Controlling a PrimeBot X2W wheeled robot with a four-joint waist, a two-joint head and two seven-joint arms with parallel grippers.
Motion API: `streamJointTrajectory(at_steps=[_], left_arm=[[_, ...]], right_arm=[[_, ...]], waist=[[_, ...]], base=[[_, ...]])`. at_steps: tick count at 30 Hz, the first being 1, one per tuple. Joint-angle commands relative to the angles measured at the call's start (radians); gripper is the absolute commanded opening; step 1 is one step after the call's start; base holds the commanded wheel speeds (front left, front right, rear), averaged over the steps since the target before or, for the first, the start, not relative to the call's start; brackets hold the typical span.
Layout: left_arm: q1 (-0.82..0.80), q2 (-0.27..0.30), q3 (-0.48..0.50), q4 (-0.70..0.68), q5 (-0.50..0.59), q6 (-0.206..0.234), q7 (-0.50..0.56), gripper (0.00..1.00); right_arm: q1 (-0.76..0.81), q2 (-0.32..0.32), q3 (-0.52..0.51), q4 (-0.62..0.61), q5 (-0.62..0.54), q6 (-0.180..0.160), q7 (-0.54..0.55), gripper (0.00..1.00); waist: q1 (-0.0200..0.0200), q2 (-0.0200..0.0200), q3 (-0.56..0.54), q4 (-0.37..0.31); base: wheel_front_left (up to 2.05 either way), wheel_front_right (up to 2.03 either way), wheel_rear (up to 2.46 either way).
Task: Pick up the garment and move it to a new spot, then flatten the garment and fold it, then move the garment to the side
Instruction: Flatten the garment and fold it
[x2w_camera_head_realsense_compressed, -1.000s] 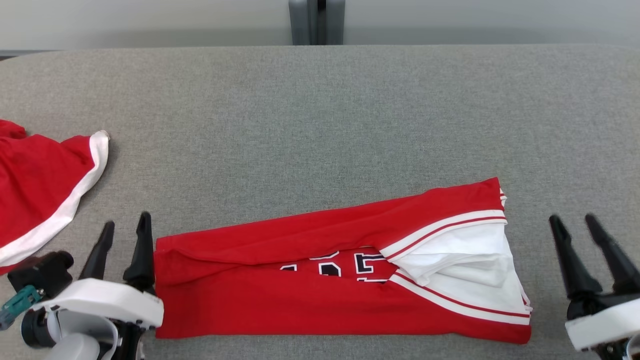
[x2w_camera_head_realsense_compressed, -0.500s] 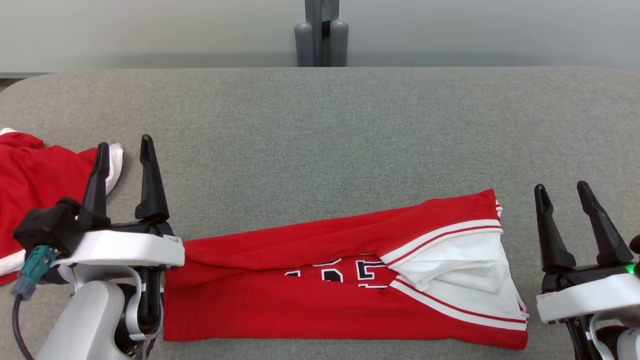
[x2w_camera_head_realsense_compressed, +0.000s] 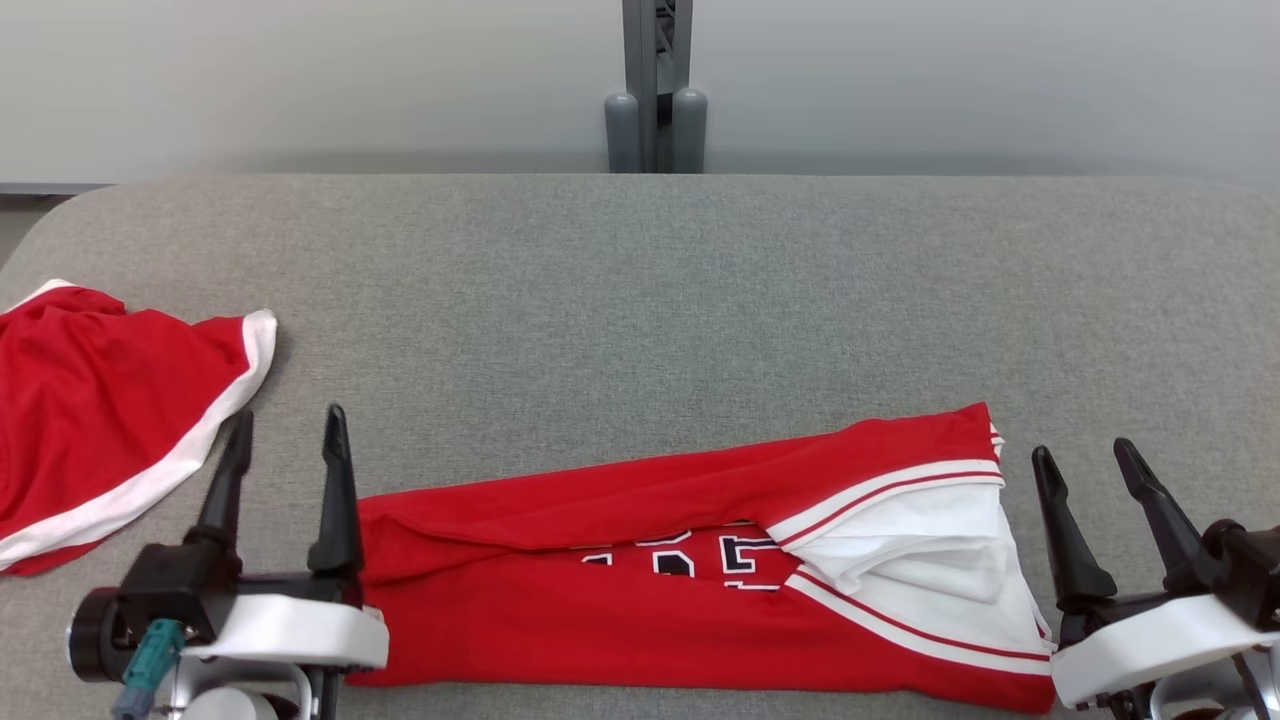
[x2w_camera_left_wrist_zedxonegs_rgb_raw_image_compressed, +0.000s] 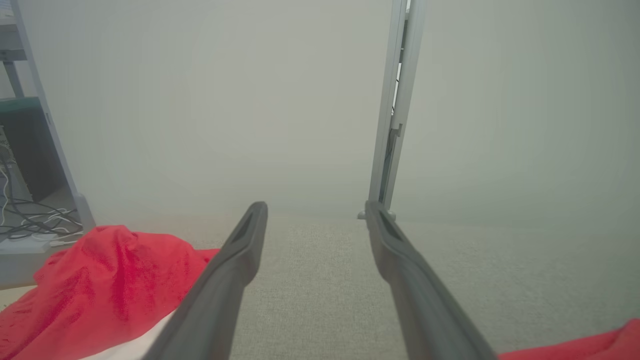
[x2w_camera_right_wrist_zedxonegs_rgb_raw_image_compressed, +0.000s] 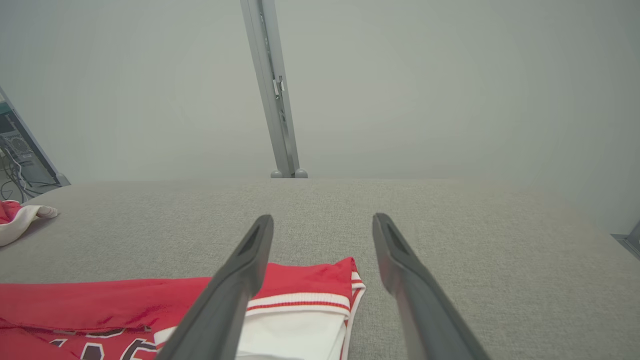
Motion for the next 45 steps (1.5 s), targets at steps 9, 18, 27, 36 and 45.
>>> streamJointTrajectory(at_steps=[9,18,27,36,45], left_arm=[[0.055,0.011,-0.031,0.034,0.025,-0.014,0.014,1.00],[0.046,0.022,-0.042,0.012,0.030,-0.006,0.032,1.00],[0.026,0.020,-0.059,0.003,0.031,-0.008,0.039,1.00],[0.009,0.022,-0.071,0.003,0.030,-0.010,0.043,1.00],[-0.020,0.022,-0.086,0.002,0.031,-0.014,0.045,1.00]], right_arm=[[0.055,0.009,-0.027,-0.003,0.005,0.001,0.034,1.00],[0.053,0.014,-0.033,-0.019,0.001,0.001,0.041,1.00],[0.038,0.009,-0.027,0.019,0.017,0.001,0.051,1.00],[-0.013,0.018,-0.020,0.215,0.064,0.001,0.010,1.00],[-0.106,0.031,0.022,0.448,0.095,0.001,-0.055,1.00]], waist=[[0.0000,-0.0001,-0.026,0.011],[0.0000,-0.0001,-0.016,0.009],[0.0000,-0.0001,-0.003,0.025],[0.0000,-0.0001,0.033,0.032],[0.0000,-0.0001,0.063,0.041]], base=[[0.00,0.00,0.00],[0.00,0.00,0.00],[0.00,0.00,0.00],[0.00,0.00,0.00],[0.00,0.00,0.00]])
